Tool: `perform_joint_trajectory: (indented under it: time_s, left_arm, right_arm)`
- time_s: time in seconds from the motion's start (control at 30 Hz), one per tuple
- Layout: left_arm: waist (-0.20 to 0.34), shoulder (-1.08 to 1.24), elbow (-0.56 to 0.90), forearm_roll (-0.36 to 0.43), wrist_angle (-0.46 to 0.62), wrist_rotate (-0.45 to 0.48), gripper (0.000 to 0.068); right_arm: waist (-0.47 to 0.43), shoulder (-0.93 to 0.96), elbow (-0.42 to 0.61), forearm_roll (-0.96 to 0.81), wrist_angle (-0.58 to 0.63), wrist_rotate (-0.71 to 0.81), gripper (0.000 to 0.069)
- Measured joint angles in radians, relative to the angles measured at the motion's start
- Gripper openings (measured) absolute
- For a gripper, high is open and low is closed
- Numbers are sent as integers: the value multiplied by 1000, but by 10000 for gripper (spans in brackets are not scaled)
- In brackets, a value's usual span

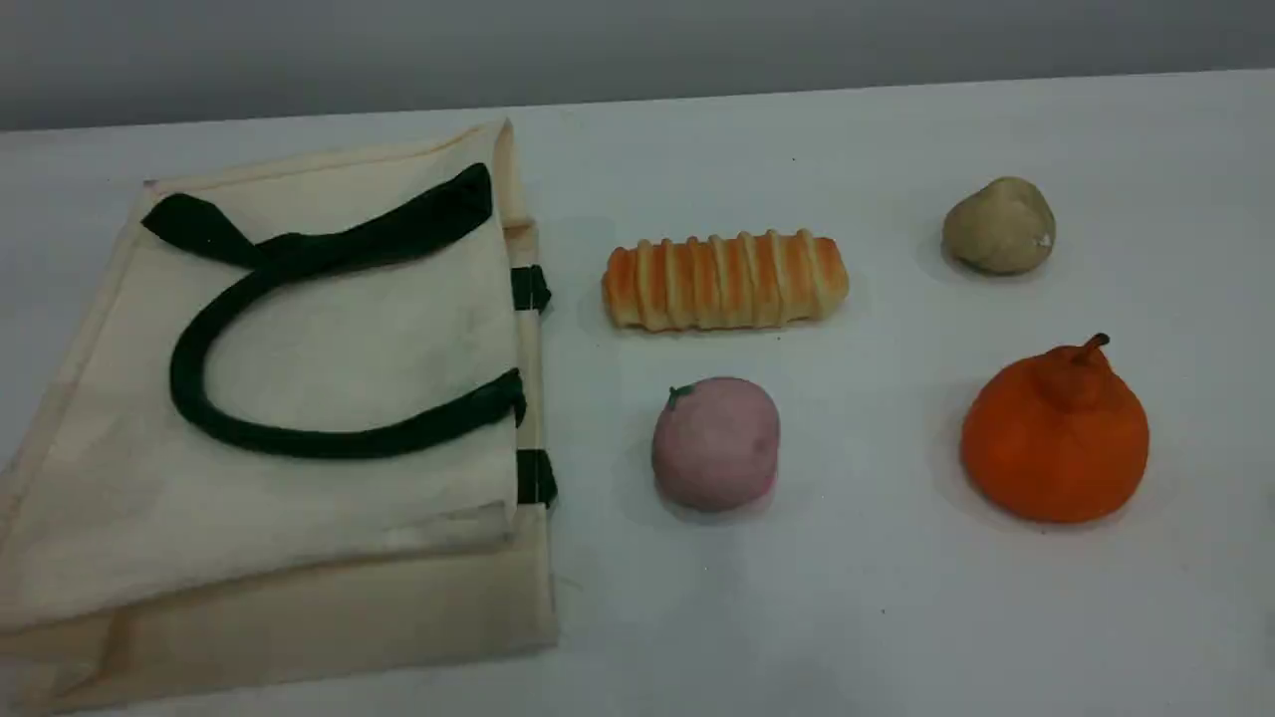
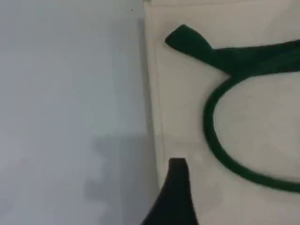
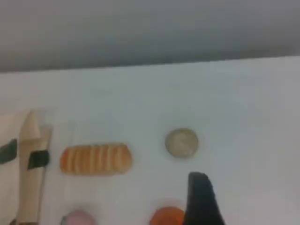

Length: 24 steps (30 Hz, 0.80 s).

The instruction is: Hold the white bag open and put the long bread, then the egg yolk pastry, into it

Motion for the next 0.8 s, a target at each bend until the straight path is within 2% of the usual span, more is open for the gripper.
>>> perform_joint_trajectory:
  time_s: [0.23, 0.43, 0.63, 0.8]
  left_arm:
    - [0, 216, -9, -10, -120, 0, 592]
    - [-5, 354, -9, -55, -139, 0, 592]
    - [-5, 471, -9, -57, -178, 0, 592]
    - [-7, 549, -9, -89, -236, 1, 592]
  right_arm:
    - [0, 147, 0, -1, -56, -26, 419]
    - [0, 238, 0, -1, -115, -33, 419]
    - [0, 267, 0, -1, -136, -33, 419]
    - [0, 267, 0, -1, -137, -33, 419]
